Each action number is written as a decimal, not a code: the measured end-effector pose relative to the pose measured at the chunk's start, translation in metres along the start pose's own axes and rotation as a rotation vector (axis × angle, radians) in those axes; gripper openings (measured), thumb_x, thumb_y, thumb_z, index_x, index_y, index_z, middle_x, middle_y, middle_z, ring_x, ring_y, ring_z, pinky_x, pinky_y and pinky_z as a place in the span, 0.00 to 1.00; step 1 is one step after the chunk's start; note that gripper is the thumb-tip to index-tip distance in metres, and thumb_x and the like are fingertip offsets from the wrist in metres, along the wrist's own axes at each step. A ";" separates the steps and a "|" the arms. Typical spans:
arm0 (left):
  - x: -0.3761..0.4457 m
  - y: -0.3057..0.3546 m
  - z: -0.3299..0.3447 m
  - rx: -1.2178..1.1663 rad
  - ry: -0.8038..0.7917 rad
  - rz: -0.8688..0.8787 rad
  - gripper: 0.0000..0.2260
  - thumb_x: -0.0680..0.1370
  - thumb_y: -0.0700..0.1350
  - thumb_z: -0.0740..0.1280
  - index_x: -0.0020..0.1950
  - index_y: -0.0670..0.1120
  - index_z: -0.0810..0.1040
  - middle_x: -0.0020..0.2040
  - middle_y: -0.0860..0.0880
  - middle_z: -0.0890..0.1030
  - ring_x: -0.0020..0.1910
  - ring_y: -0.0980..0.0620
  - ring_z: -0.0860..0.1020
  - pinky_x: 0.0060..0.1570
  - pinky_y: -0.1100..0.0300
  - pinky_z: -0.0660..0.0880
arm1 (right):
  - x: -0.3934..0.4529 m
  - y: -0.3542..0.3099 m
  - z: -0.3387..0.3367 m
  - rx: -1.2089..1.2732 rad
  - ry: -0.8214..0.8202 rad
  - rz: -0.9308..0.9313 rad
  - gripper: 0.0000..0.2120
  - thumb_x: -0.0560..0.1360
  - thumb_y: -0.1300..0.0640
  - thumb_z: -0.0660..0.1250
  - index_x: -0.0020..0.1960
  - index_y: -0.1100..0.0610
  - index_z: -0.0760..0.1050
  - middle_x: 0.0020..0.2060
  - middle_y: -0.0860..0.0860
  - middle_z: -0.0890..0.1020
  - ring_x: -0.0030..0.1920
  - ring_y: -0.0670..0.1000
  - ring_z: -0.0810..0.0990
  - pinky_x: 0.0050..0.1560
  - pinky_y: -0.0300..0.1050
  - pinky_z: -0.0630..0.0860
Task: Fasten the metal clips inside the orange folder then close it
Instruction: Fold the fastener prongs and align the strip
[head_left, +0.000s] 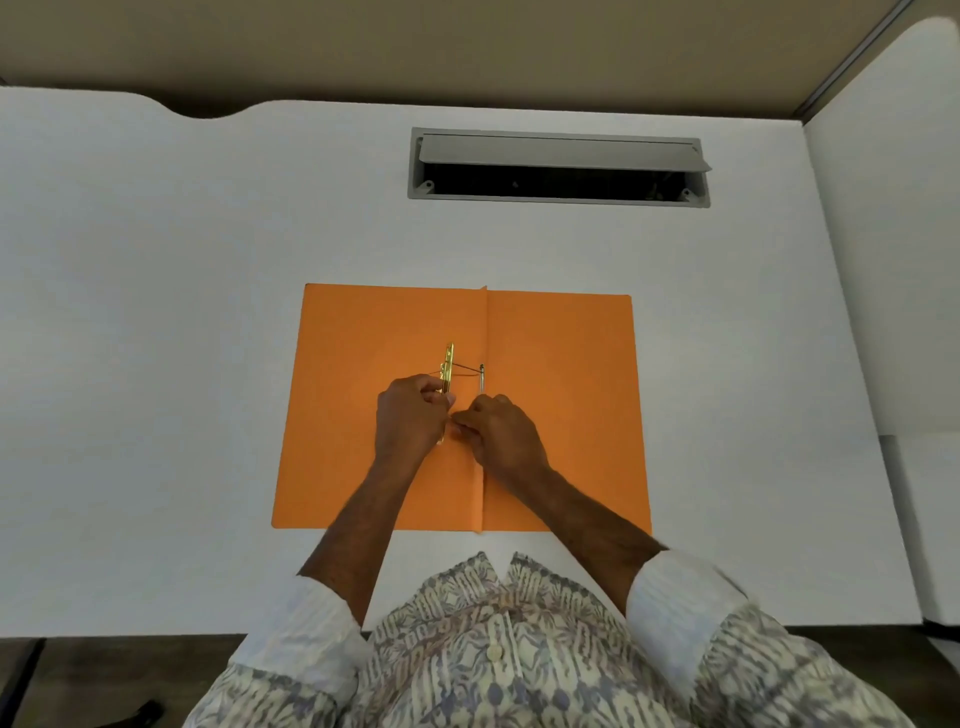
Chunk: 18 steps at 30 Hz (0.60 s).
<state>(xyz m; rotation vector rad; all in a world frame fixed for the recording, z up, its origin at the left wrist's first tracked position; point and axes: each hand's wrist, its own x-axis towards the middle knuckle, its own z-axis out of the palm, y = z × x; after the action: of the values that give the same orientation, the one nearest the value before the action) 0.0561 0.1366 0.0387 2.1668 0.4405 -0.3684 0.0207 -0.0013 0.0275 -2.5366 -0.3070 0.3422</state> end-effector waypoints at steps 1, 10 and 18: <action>0.000 0.001 0.001 -0.002 -0.004 0.003 0.09 0.73 0.42 0.74 0.53 0.45 0.85 0.38 0.52 0.82 0.37 0.58 0.79 0.35 0.72 0.69 | -0.001 0.002 -0.001 0.001 -0.006 -0.005 0.10 0.79 0.60 0.64 0.55 0.57 0.83 0.45 0.59 0.82 0.45 0.62 0.75 0.42 0.56 0.74; -0.001 0.000 0.003 0.006 -0.017 0.016 0.08 0.74 0.43 0.74 0.53 0.45 0.85 0.40 0.51 0.82 0.39 0.60 0.79 0.37 0.71 0.70 | -0.004 0.002 -0.004 -0.004 -0.008 0.007 0.11 0.80 0.59 0.63 0.58 0.56 0.82 0.45 0.59 0.81 0.45 0.62 0.75 0.43 0.55 0.73; -0.004 0.004 0.003 0.011 -0.021 0.015 0.09 0.73 0.42 0.74 0.53 0.44 0.85 0.42 0.48 0.84 0.42 0.54 0.81 0.40 0.66 0.71 | -0.005 0.004 -0.005 -0.022 -0.023 -0.012 0.11 0.81 0.56 0.63 0.57 0.56 0.82 0.45 0.58 0.81 0.46 0.62 0.74 0.43 0.56 0.73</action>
<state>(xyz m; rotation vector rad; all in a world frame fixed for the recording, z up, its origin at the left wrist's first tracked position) 0.0543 0.1310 0.0412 2.1736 0.4112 -0.3863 0.0177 -0.0083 0.0299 -2.5529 -0.3359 0.3653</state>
